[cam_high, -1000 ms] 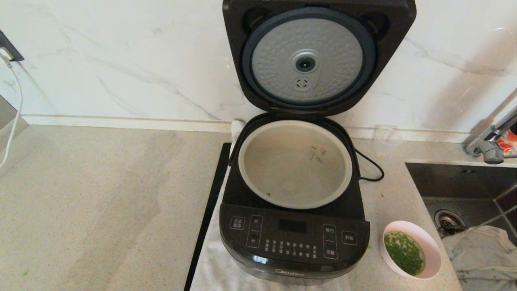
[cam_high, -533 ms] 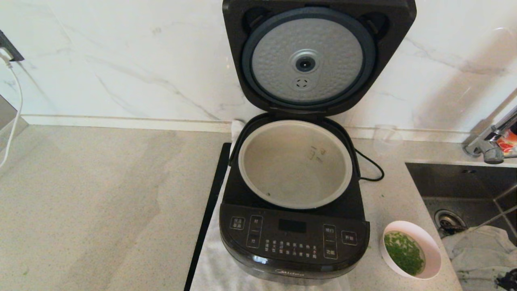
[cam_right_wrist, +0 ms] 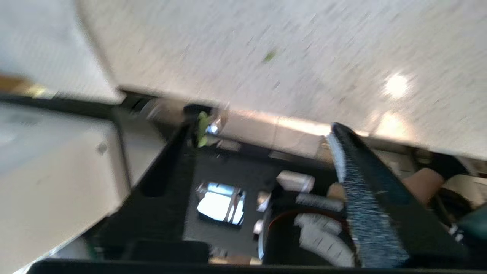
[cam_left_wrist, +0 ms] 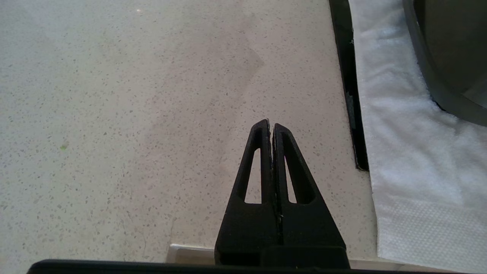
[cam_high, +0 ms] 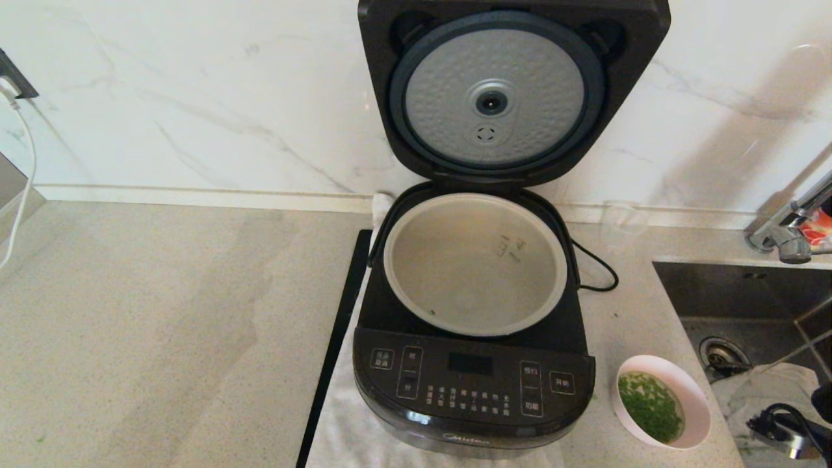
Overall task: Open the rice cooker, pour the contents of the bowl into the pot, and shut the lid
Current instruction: Fill a bowl with water from the tap
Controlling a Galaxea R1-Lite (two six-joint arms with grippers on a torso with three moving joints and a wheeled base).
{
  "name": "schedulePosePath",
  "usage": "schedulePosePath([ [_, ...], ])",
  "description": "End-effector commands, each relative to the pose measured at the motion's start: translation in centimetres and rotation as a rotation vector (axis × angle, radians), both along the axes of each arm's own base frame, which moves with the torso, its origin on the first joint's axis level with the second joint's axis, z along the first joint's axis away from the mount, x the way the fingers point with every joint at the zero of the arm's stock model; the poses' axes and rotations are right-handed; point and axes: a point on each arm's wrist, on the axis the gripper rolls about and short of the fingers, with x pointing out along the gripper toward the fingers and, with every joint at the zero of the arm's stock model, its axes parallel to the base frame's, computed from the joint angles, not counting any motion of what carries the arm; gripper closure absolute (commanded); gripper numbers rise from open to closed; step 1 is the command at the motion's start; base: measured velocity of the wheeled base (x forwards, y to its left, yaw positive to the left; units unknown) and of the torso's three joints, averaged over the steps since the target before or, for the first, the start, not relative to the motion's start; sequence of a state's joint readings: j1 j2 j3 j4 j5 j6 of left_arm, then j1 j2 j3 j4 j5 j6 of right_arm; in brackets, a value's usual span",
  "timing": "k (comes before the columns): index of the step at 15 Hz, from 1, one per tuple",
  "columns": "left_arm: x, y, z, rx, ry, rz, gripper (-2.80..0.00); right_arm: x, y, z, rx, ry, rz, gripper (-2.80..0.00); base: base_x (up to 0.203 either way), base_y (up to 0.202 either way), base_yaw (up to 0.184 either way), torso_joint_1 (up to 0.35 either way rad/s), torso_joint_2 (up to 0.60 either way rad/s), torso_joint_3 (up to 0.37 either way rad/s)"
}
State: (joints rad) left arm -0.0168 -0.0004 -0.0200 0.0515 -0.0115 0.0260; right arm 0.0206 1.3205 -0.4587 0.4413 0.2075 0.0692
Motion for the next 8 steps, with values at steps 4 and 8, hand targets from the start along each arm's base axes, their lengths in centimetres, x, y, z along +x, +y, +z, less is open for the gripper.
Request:
schedulePosePath([
  [4, 0.0, 0.0, 0.0, 0.0, 0.001, 0.0, 0.0, 2.3, 0.0, -0.9, -0.004, 0.037, -0.044, -2.8, 0.0, 0.0, 0.0, 0.0, 0.0, 0.0],
  [8, 0.0, 0.0, 0.0, 0.0, 0.0, -0.001, 0.0, 4.1, 0.0, -0.9, 0.004, 0.042, -0.083, -2.8, 0.0, 0.0, 0.0, 0.0, 0.0, 0.0],
])
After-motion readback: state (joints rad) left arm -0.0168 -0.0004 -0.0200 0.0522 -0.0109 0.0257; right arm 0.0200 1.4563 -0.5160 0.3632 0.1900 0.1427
